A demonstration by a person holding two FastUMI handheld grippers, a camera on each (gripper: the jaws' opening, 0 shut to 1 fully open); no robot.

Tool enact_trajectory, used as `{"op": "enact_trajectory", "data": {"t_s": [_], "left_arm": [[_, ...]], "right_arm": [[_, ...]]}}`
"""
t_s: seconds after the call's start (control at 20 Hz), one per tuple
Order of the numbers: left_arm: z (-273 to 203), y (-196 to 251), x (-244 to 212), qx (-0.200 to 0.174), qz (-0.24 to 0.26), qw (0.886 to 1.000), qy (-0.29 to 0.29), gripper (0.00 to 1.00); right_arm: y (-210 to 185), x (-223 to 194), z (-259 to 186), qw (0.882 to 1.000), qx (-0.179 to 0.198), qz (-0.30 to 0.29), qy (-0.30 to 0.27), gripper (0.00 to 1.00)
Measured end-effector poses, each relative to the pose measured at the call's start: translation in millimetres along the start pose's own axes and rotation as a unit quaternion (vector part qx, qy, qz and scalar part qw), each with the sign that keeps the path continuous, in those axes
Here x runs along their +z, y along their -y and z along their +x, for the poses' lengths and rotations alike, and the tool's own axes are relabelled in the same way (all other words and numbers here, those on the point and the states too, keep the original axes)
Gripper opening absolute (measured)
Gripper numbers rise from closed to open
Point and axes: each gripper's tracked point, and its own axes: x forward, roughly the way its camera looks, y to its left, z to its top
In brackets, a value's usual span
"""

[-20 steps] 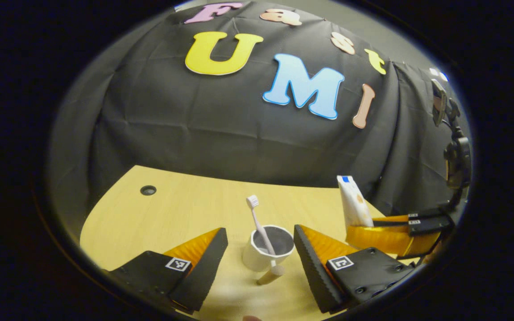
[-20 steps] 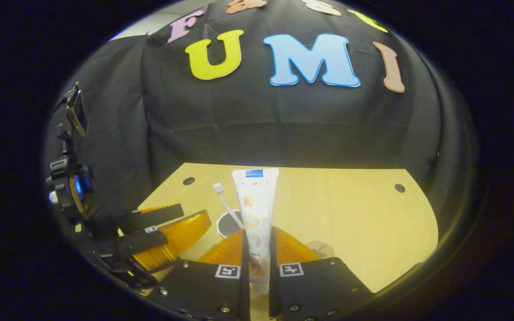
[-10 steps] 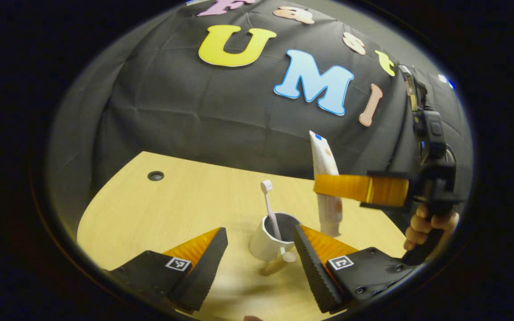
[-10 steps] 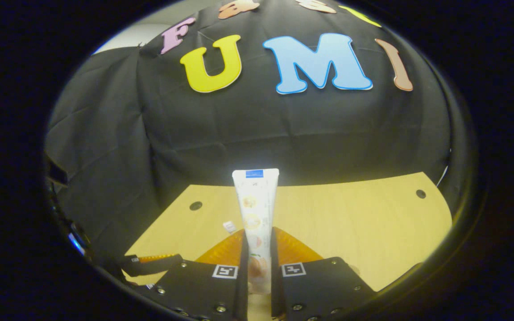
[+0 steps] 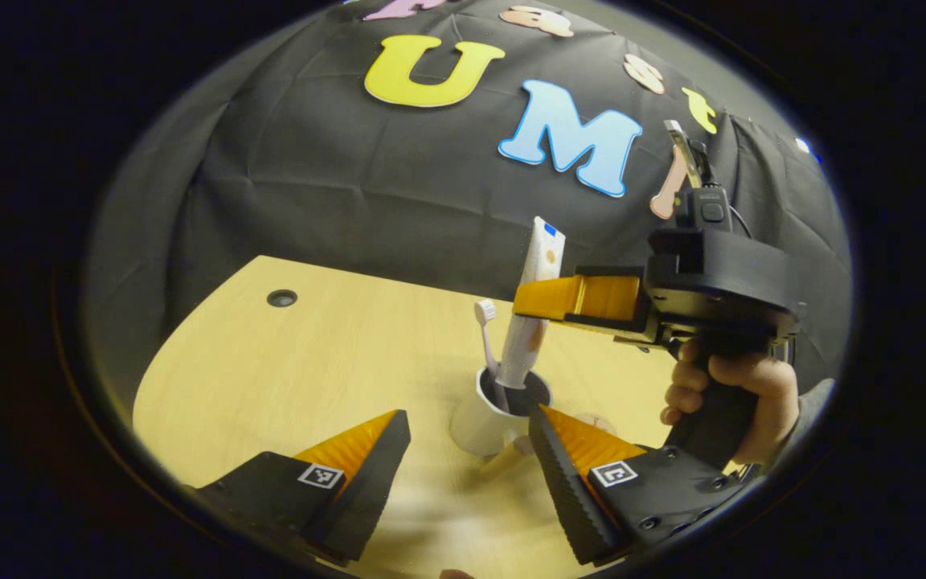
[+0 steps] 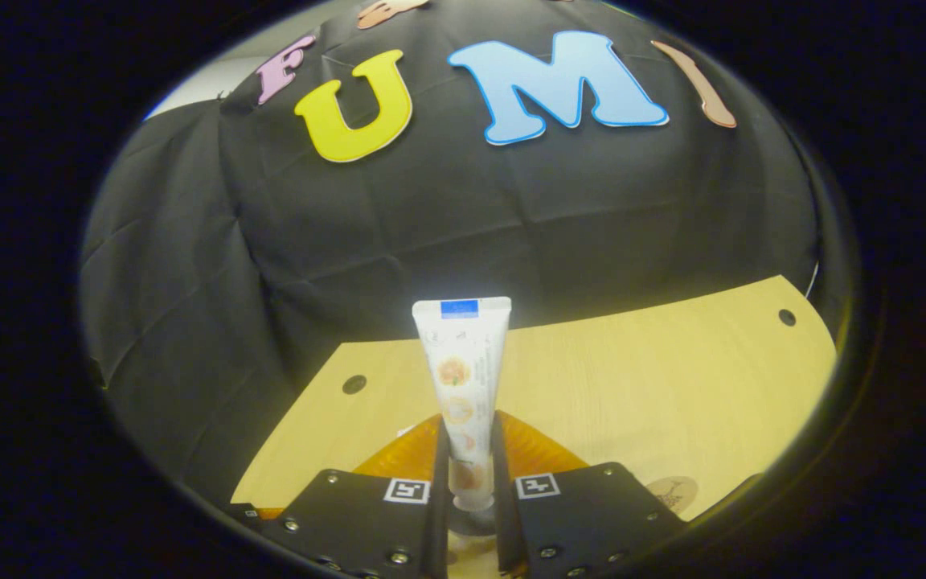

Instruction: Put the toothbrush and toothpaste on the desktop into the cup, then pick up the cup and place it on the coaster on the desktop.

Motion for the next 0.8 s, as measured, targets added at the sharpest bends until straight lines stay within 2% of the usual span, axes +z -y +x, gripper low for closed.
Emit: {"op": "enact_trajectory", "data": {"t_s": [0.05,0.1,0.15,0.2,0.25,0.3,0.35,0.4,0.5,0.55,0.6,0.65,0.7,0.8], "left_arm": [[0.9,-0.2,-2.4,0.0,-0.001,1.0,-0.002,0.98],[1.5,-0.4,-3.1,0.001,-0.001,1.0,-0.002,0.96],[2.1,-0.1,-3.5,0.001,-0.002,1.0,-0.003,0.96],[3.1,-0.1,-3.6,0.0,-0.003,1.0,-0.004,0.96],[3.1,0.0,-4.7,0.001,-0.004,1.0,-0.005,0.96],[3.6,-0.1,-5.1,0.001,-0.005,1.0,-0.005,0.99],[3.5,0.3,-6.1,0.001,-0.006,1.0,-0.005,1.0],[3.0,1.3,-5.1,0.0,-0.007,1.0,-0.005,1.0],[3.4,4.2,-4.8,-0.001,-0.007,1.0,-0.004,1.0],[3.6,5.1,-6.0,-0.002,-0.007,1.0,-0.004,1.0],[3.0,5.6,-6.2,-0.002,-0.006,1.0,-0.004,0.96],[2.6,6.2,-8.4,-0.002,-0.006,1.0,-0.005,1.0],[1.9,6.7,-9.7,-0.003,-0.005,1.0,-0.007,0.96],[0.9,8.8,-12.8,-0.004,-0.004,1.0,-0.01,1.0]], "right_arm": [[0.9,-2.2,-0.4,1.0,-0.002,-0.005,-0.004,0.25],[1.1,-4.8,-1.1,1.0,-0.002,-0.011,-0.007,0.16],[1.0,-6.8,-3.0,1.0,-0.002,-0.019,-0.009,0.25],[0.2,-8.7,-4.8,1.0,-0.002,-0.029,-0.011,0.25],[1.5,-11.3,-7.6,0.999,-0.004,-0.039,-0.015,0.17],[-1.0,-13.4,-9.5,0.999,0.002,-0.048,-0.017,0.35],[-2.5,-16.6,-12.9,0.998,0.003,-0.058,-0.02,0.32],[-2.3,-20.6,-17.3,0.997,0.004,-0.071,-0.025,0.34],[-5.5,-22.6,-20.5,0.996,0.009,-0.088,-0.025,0.45],[-6.3,-22.4,-24.7,0.995,0.011,-0.095,-0.025,0.47],[-9.7,-24.2,-25.5,0.995,0.017,-0.098,-0.025,0.45],[-11.8,-24.2,-28.6,0.995,0.021,-0.099,-0.023,0.49],[-12.4,-22.1,-30.0,0.994,0.02,-0.103,-0.02,0.49],[-13.1,-19.5,-35.6,0.994,0.019,-0.11,-0.012,0.49]]}}
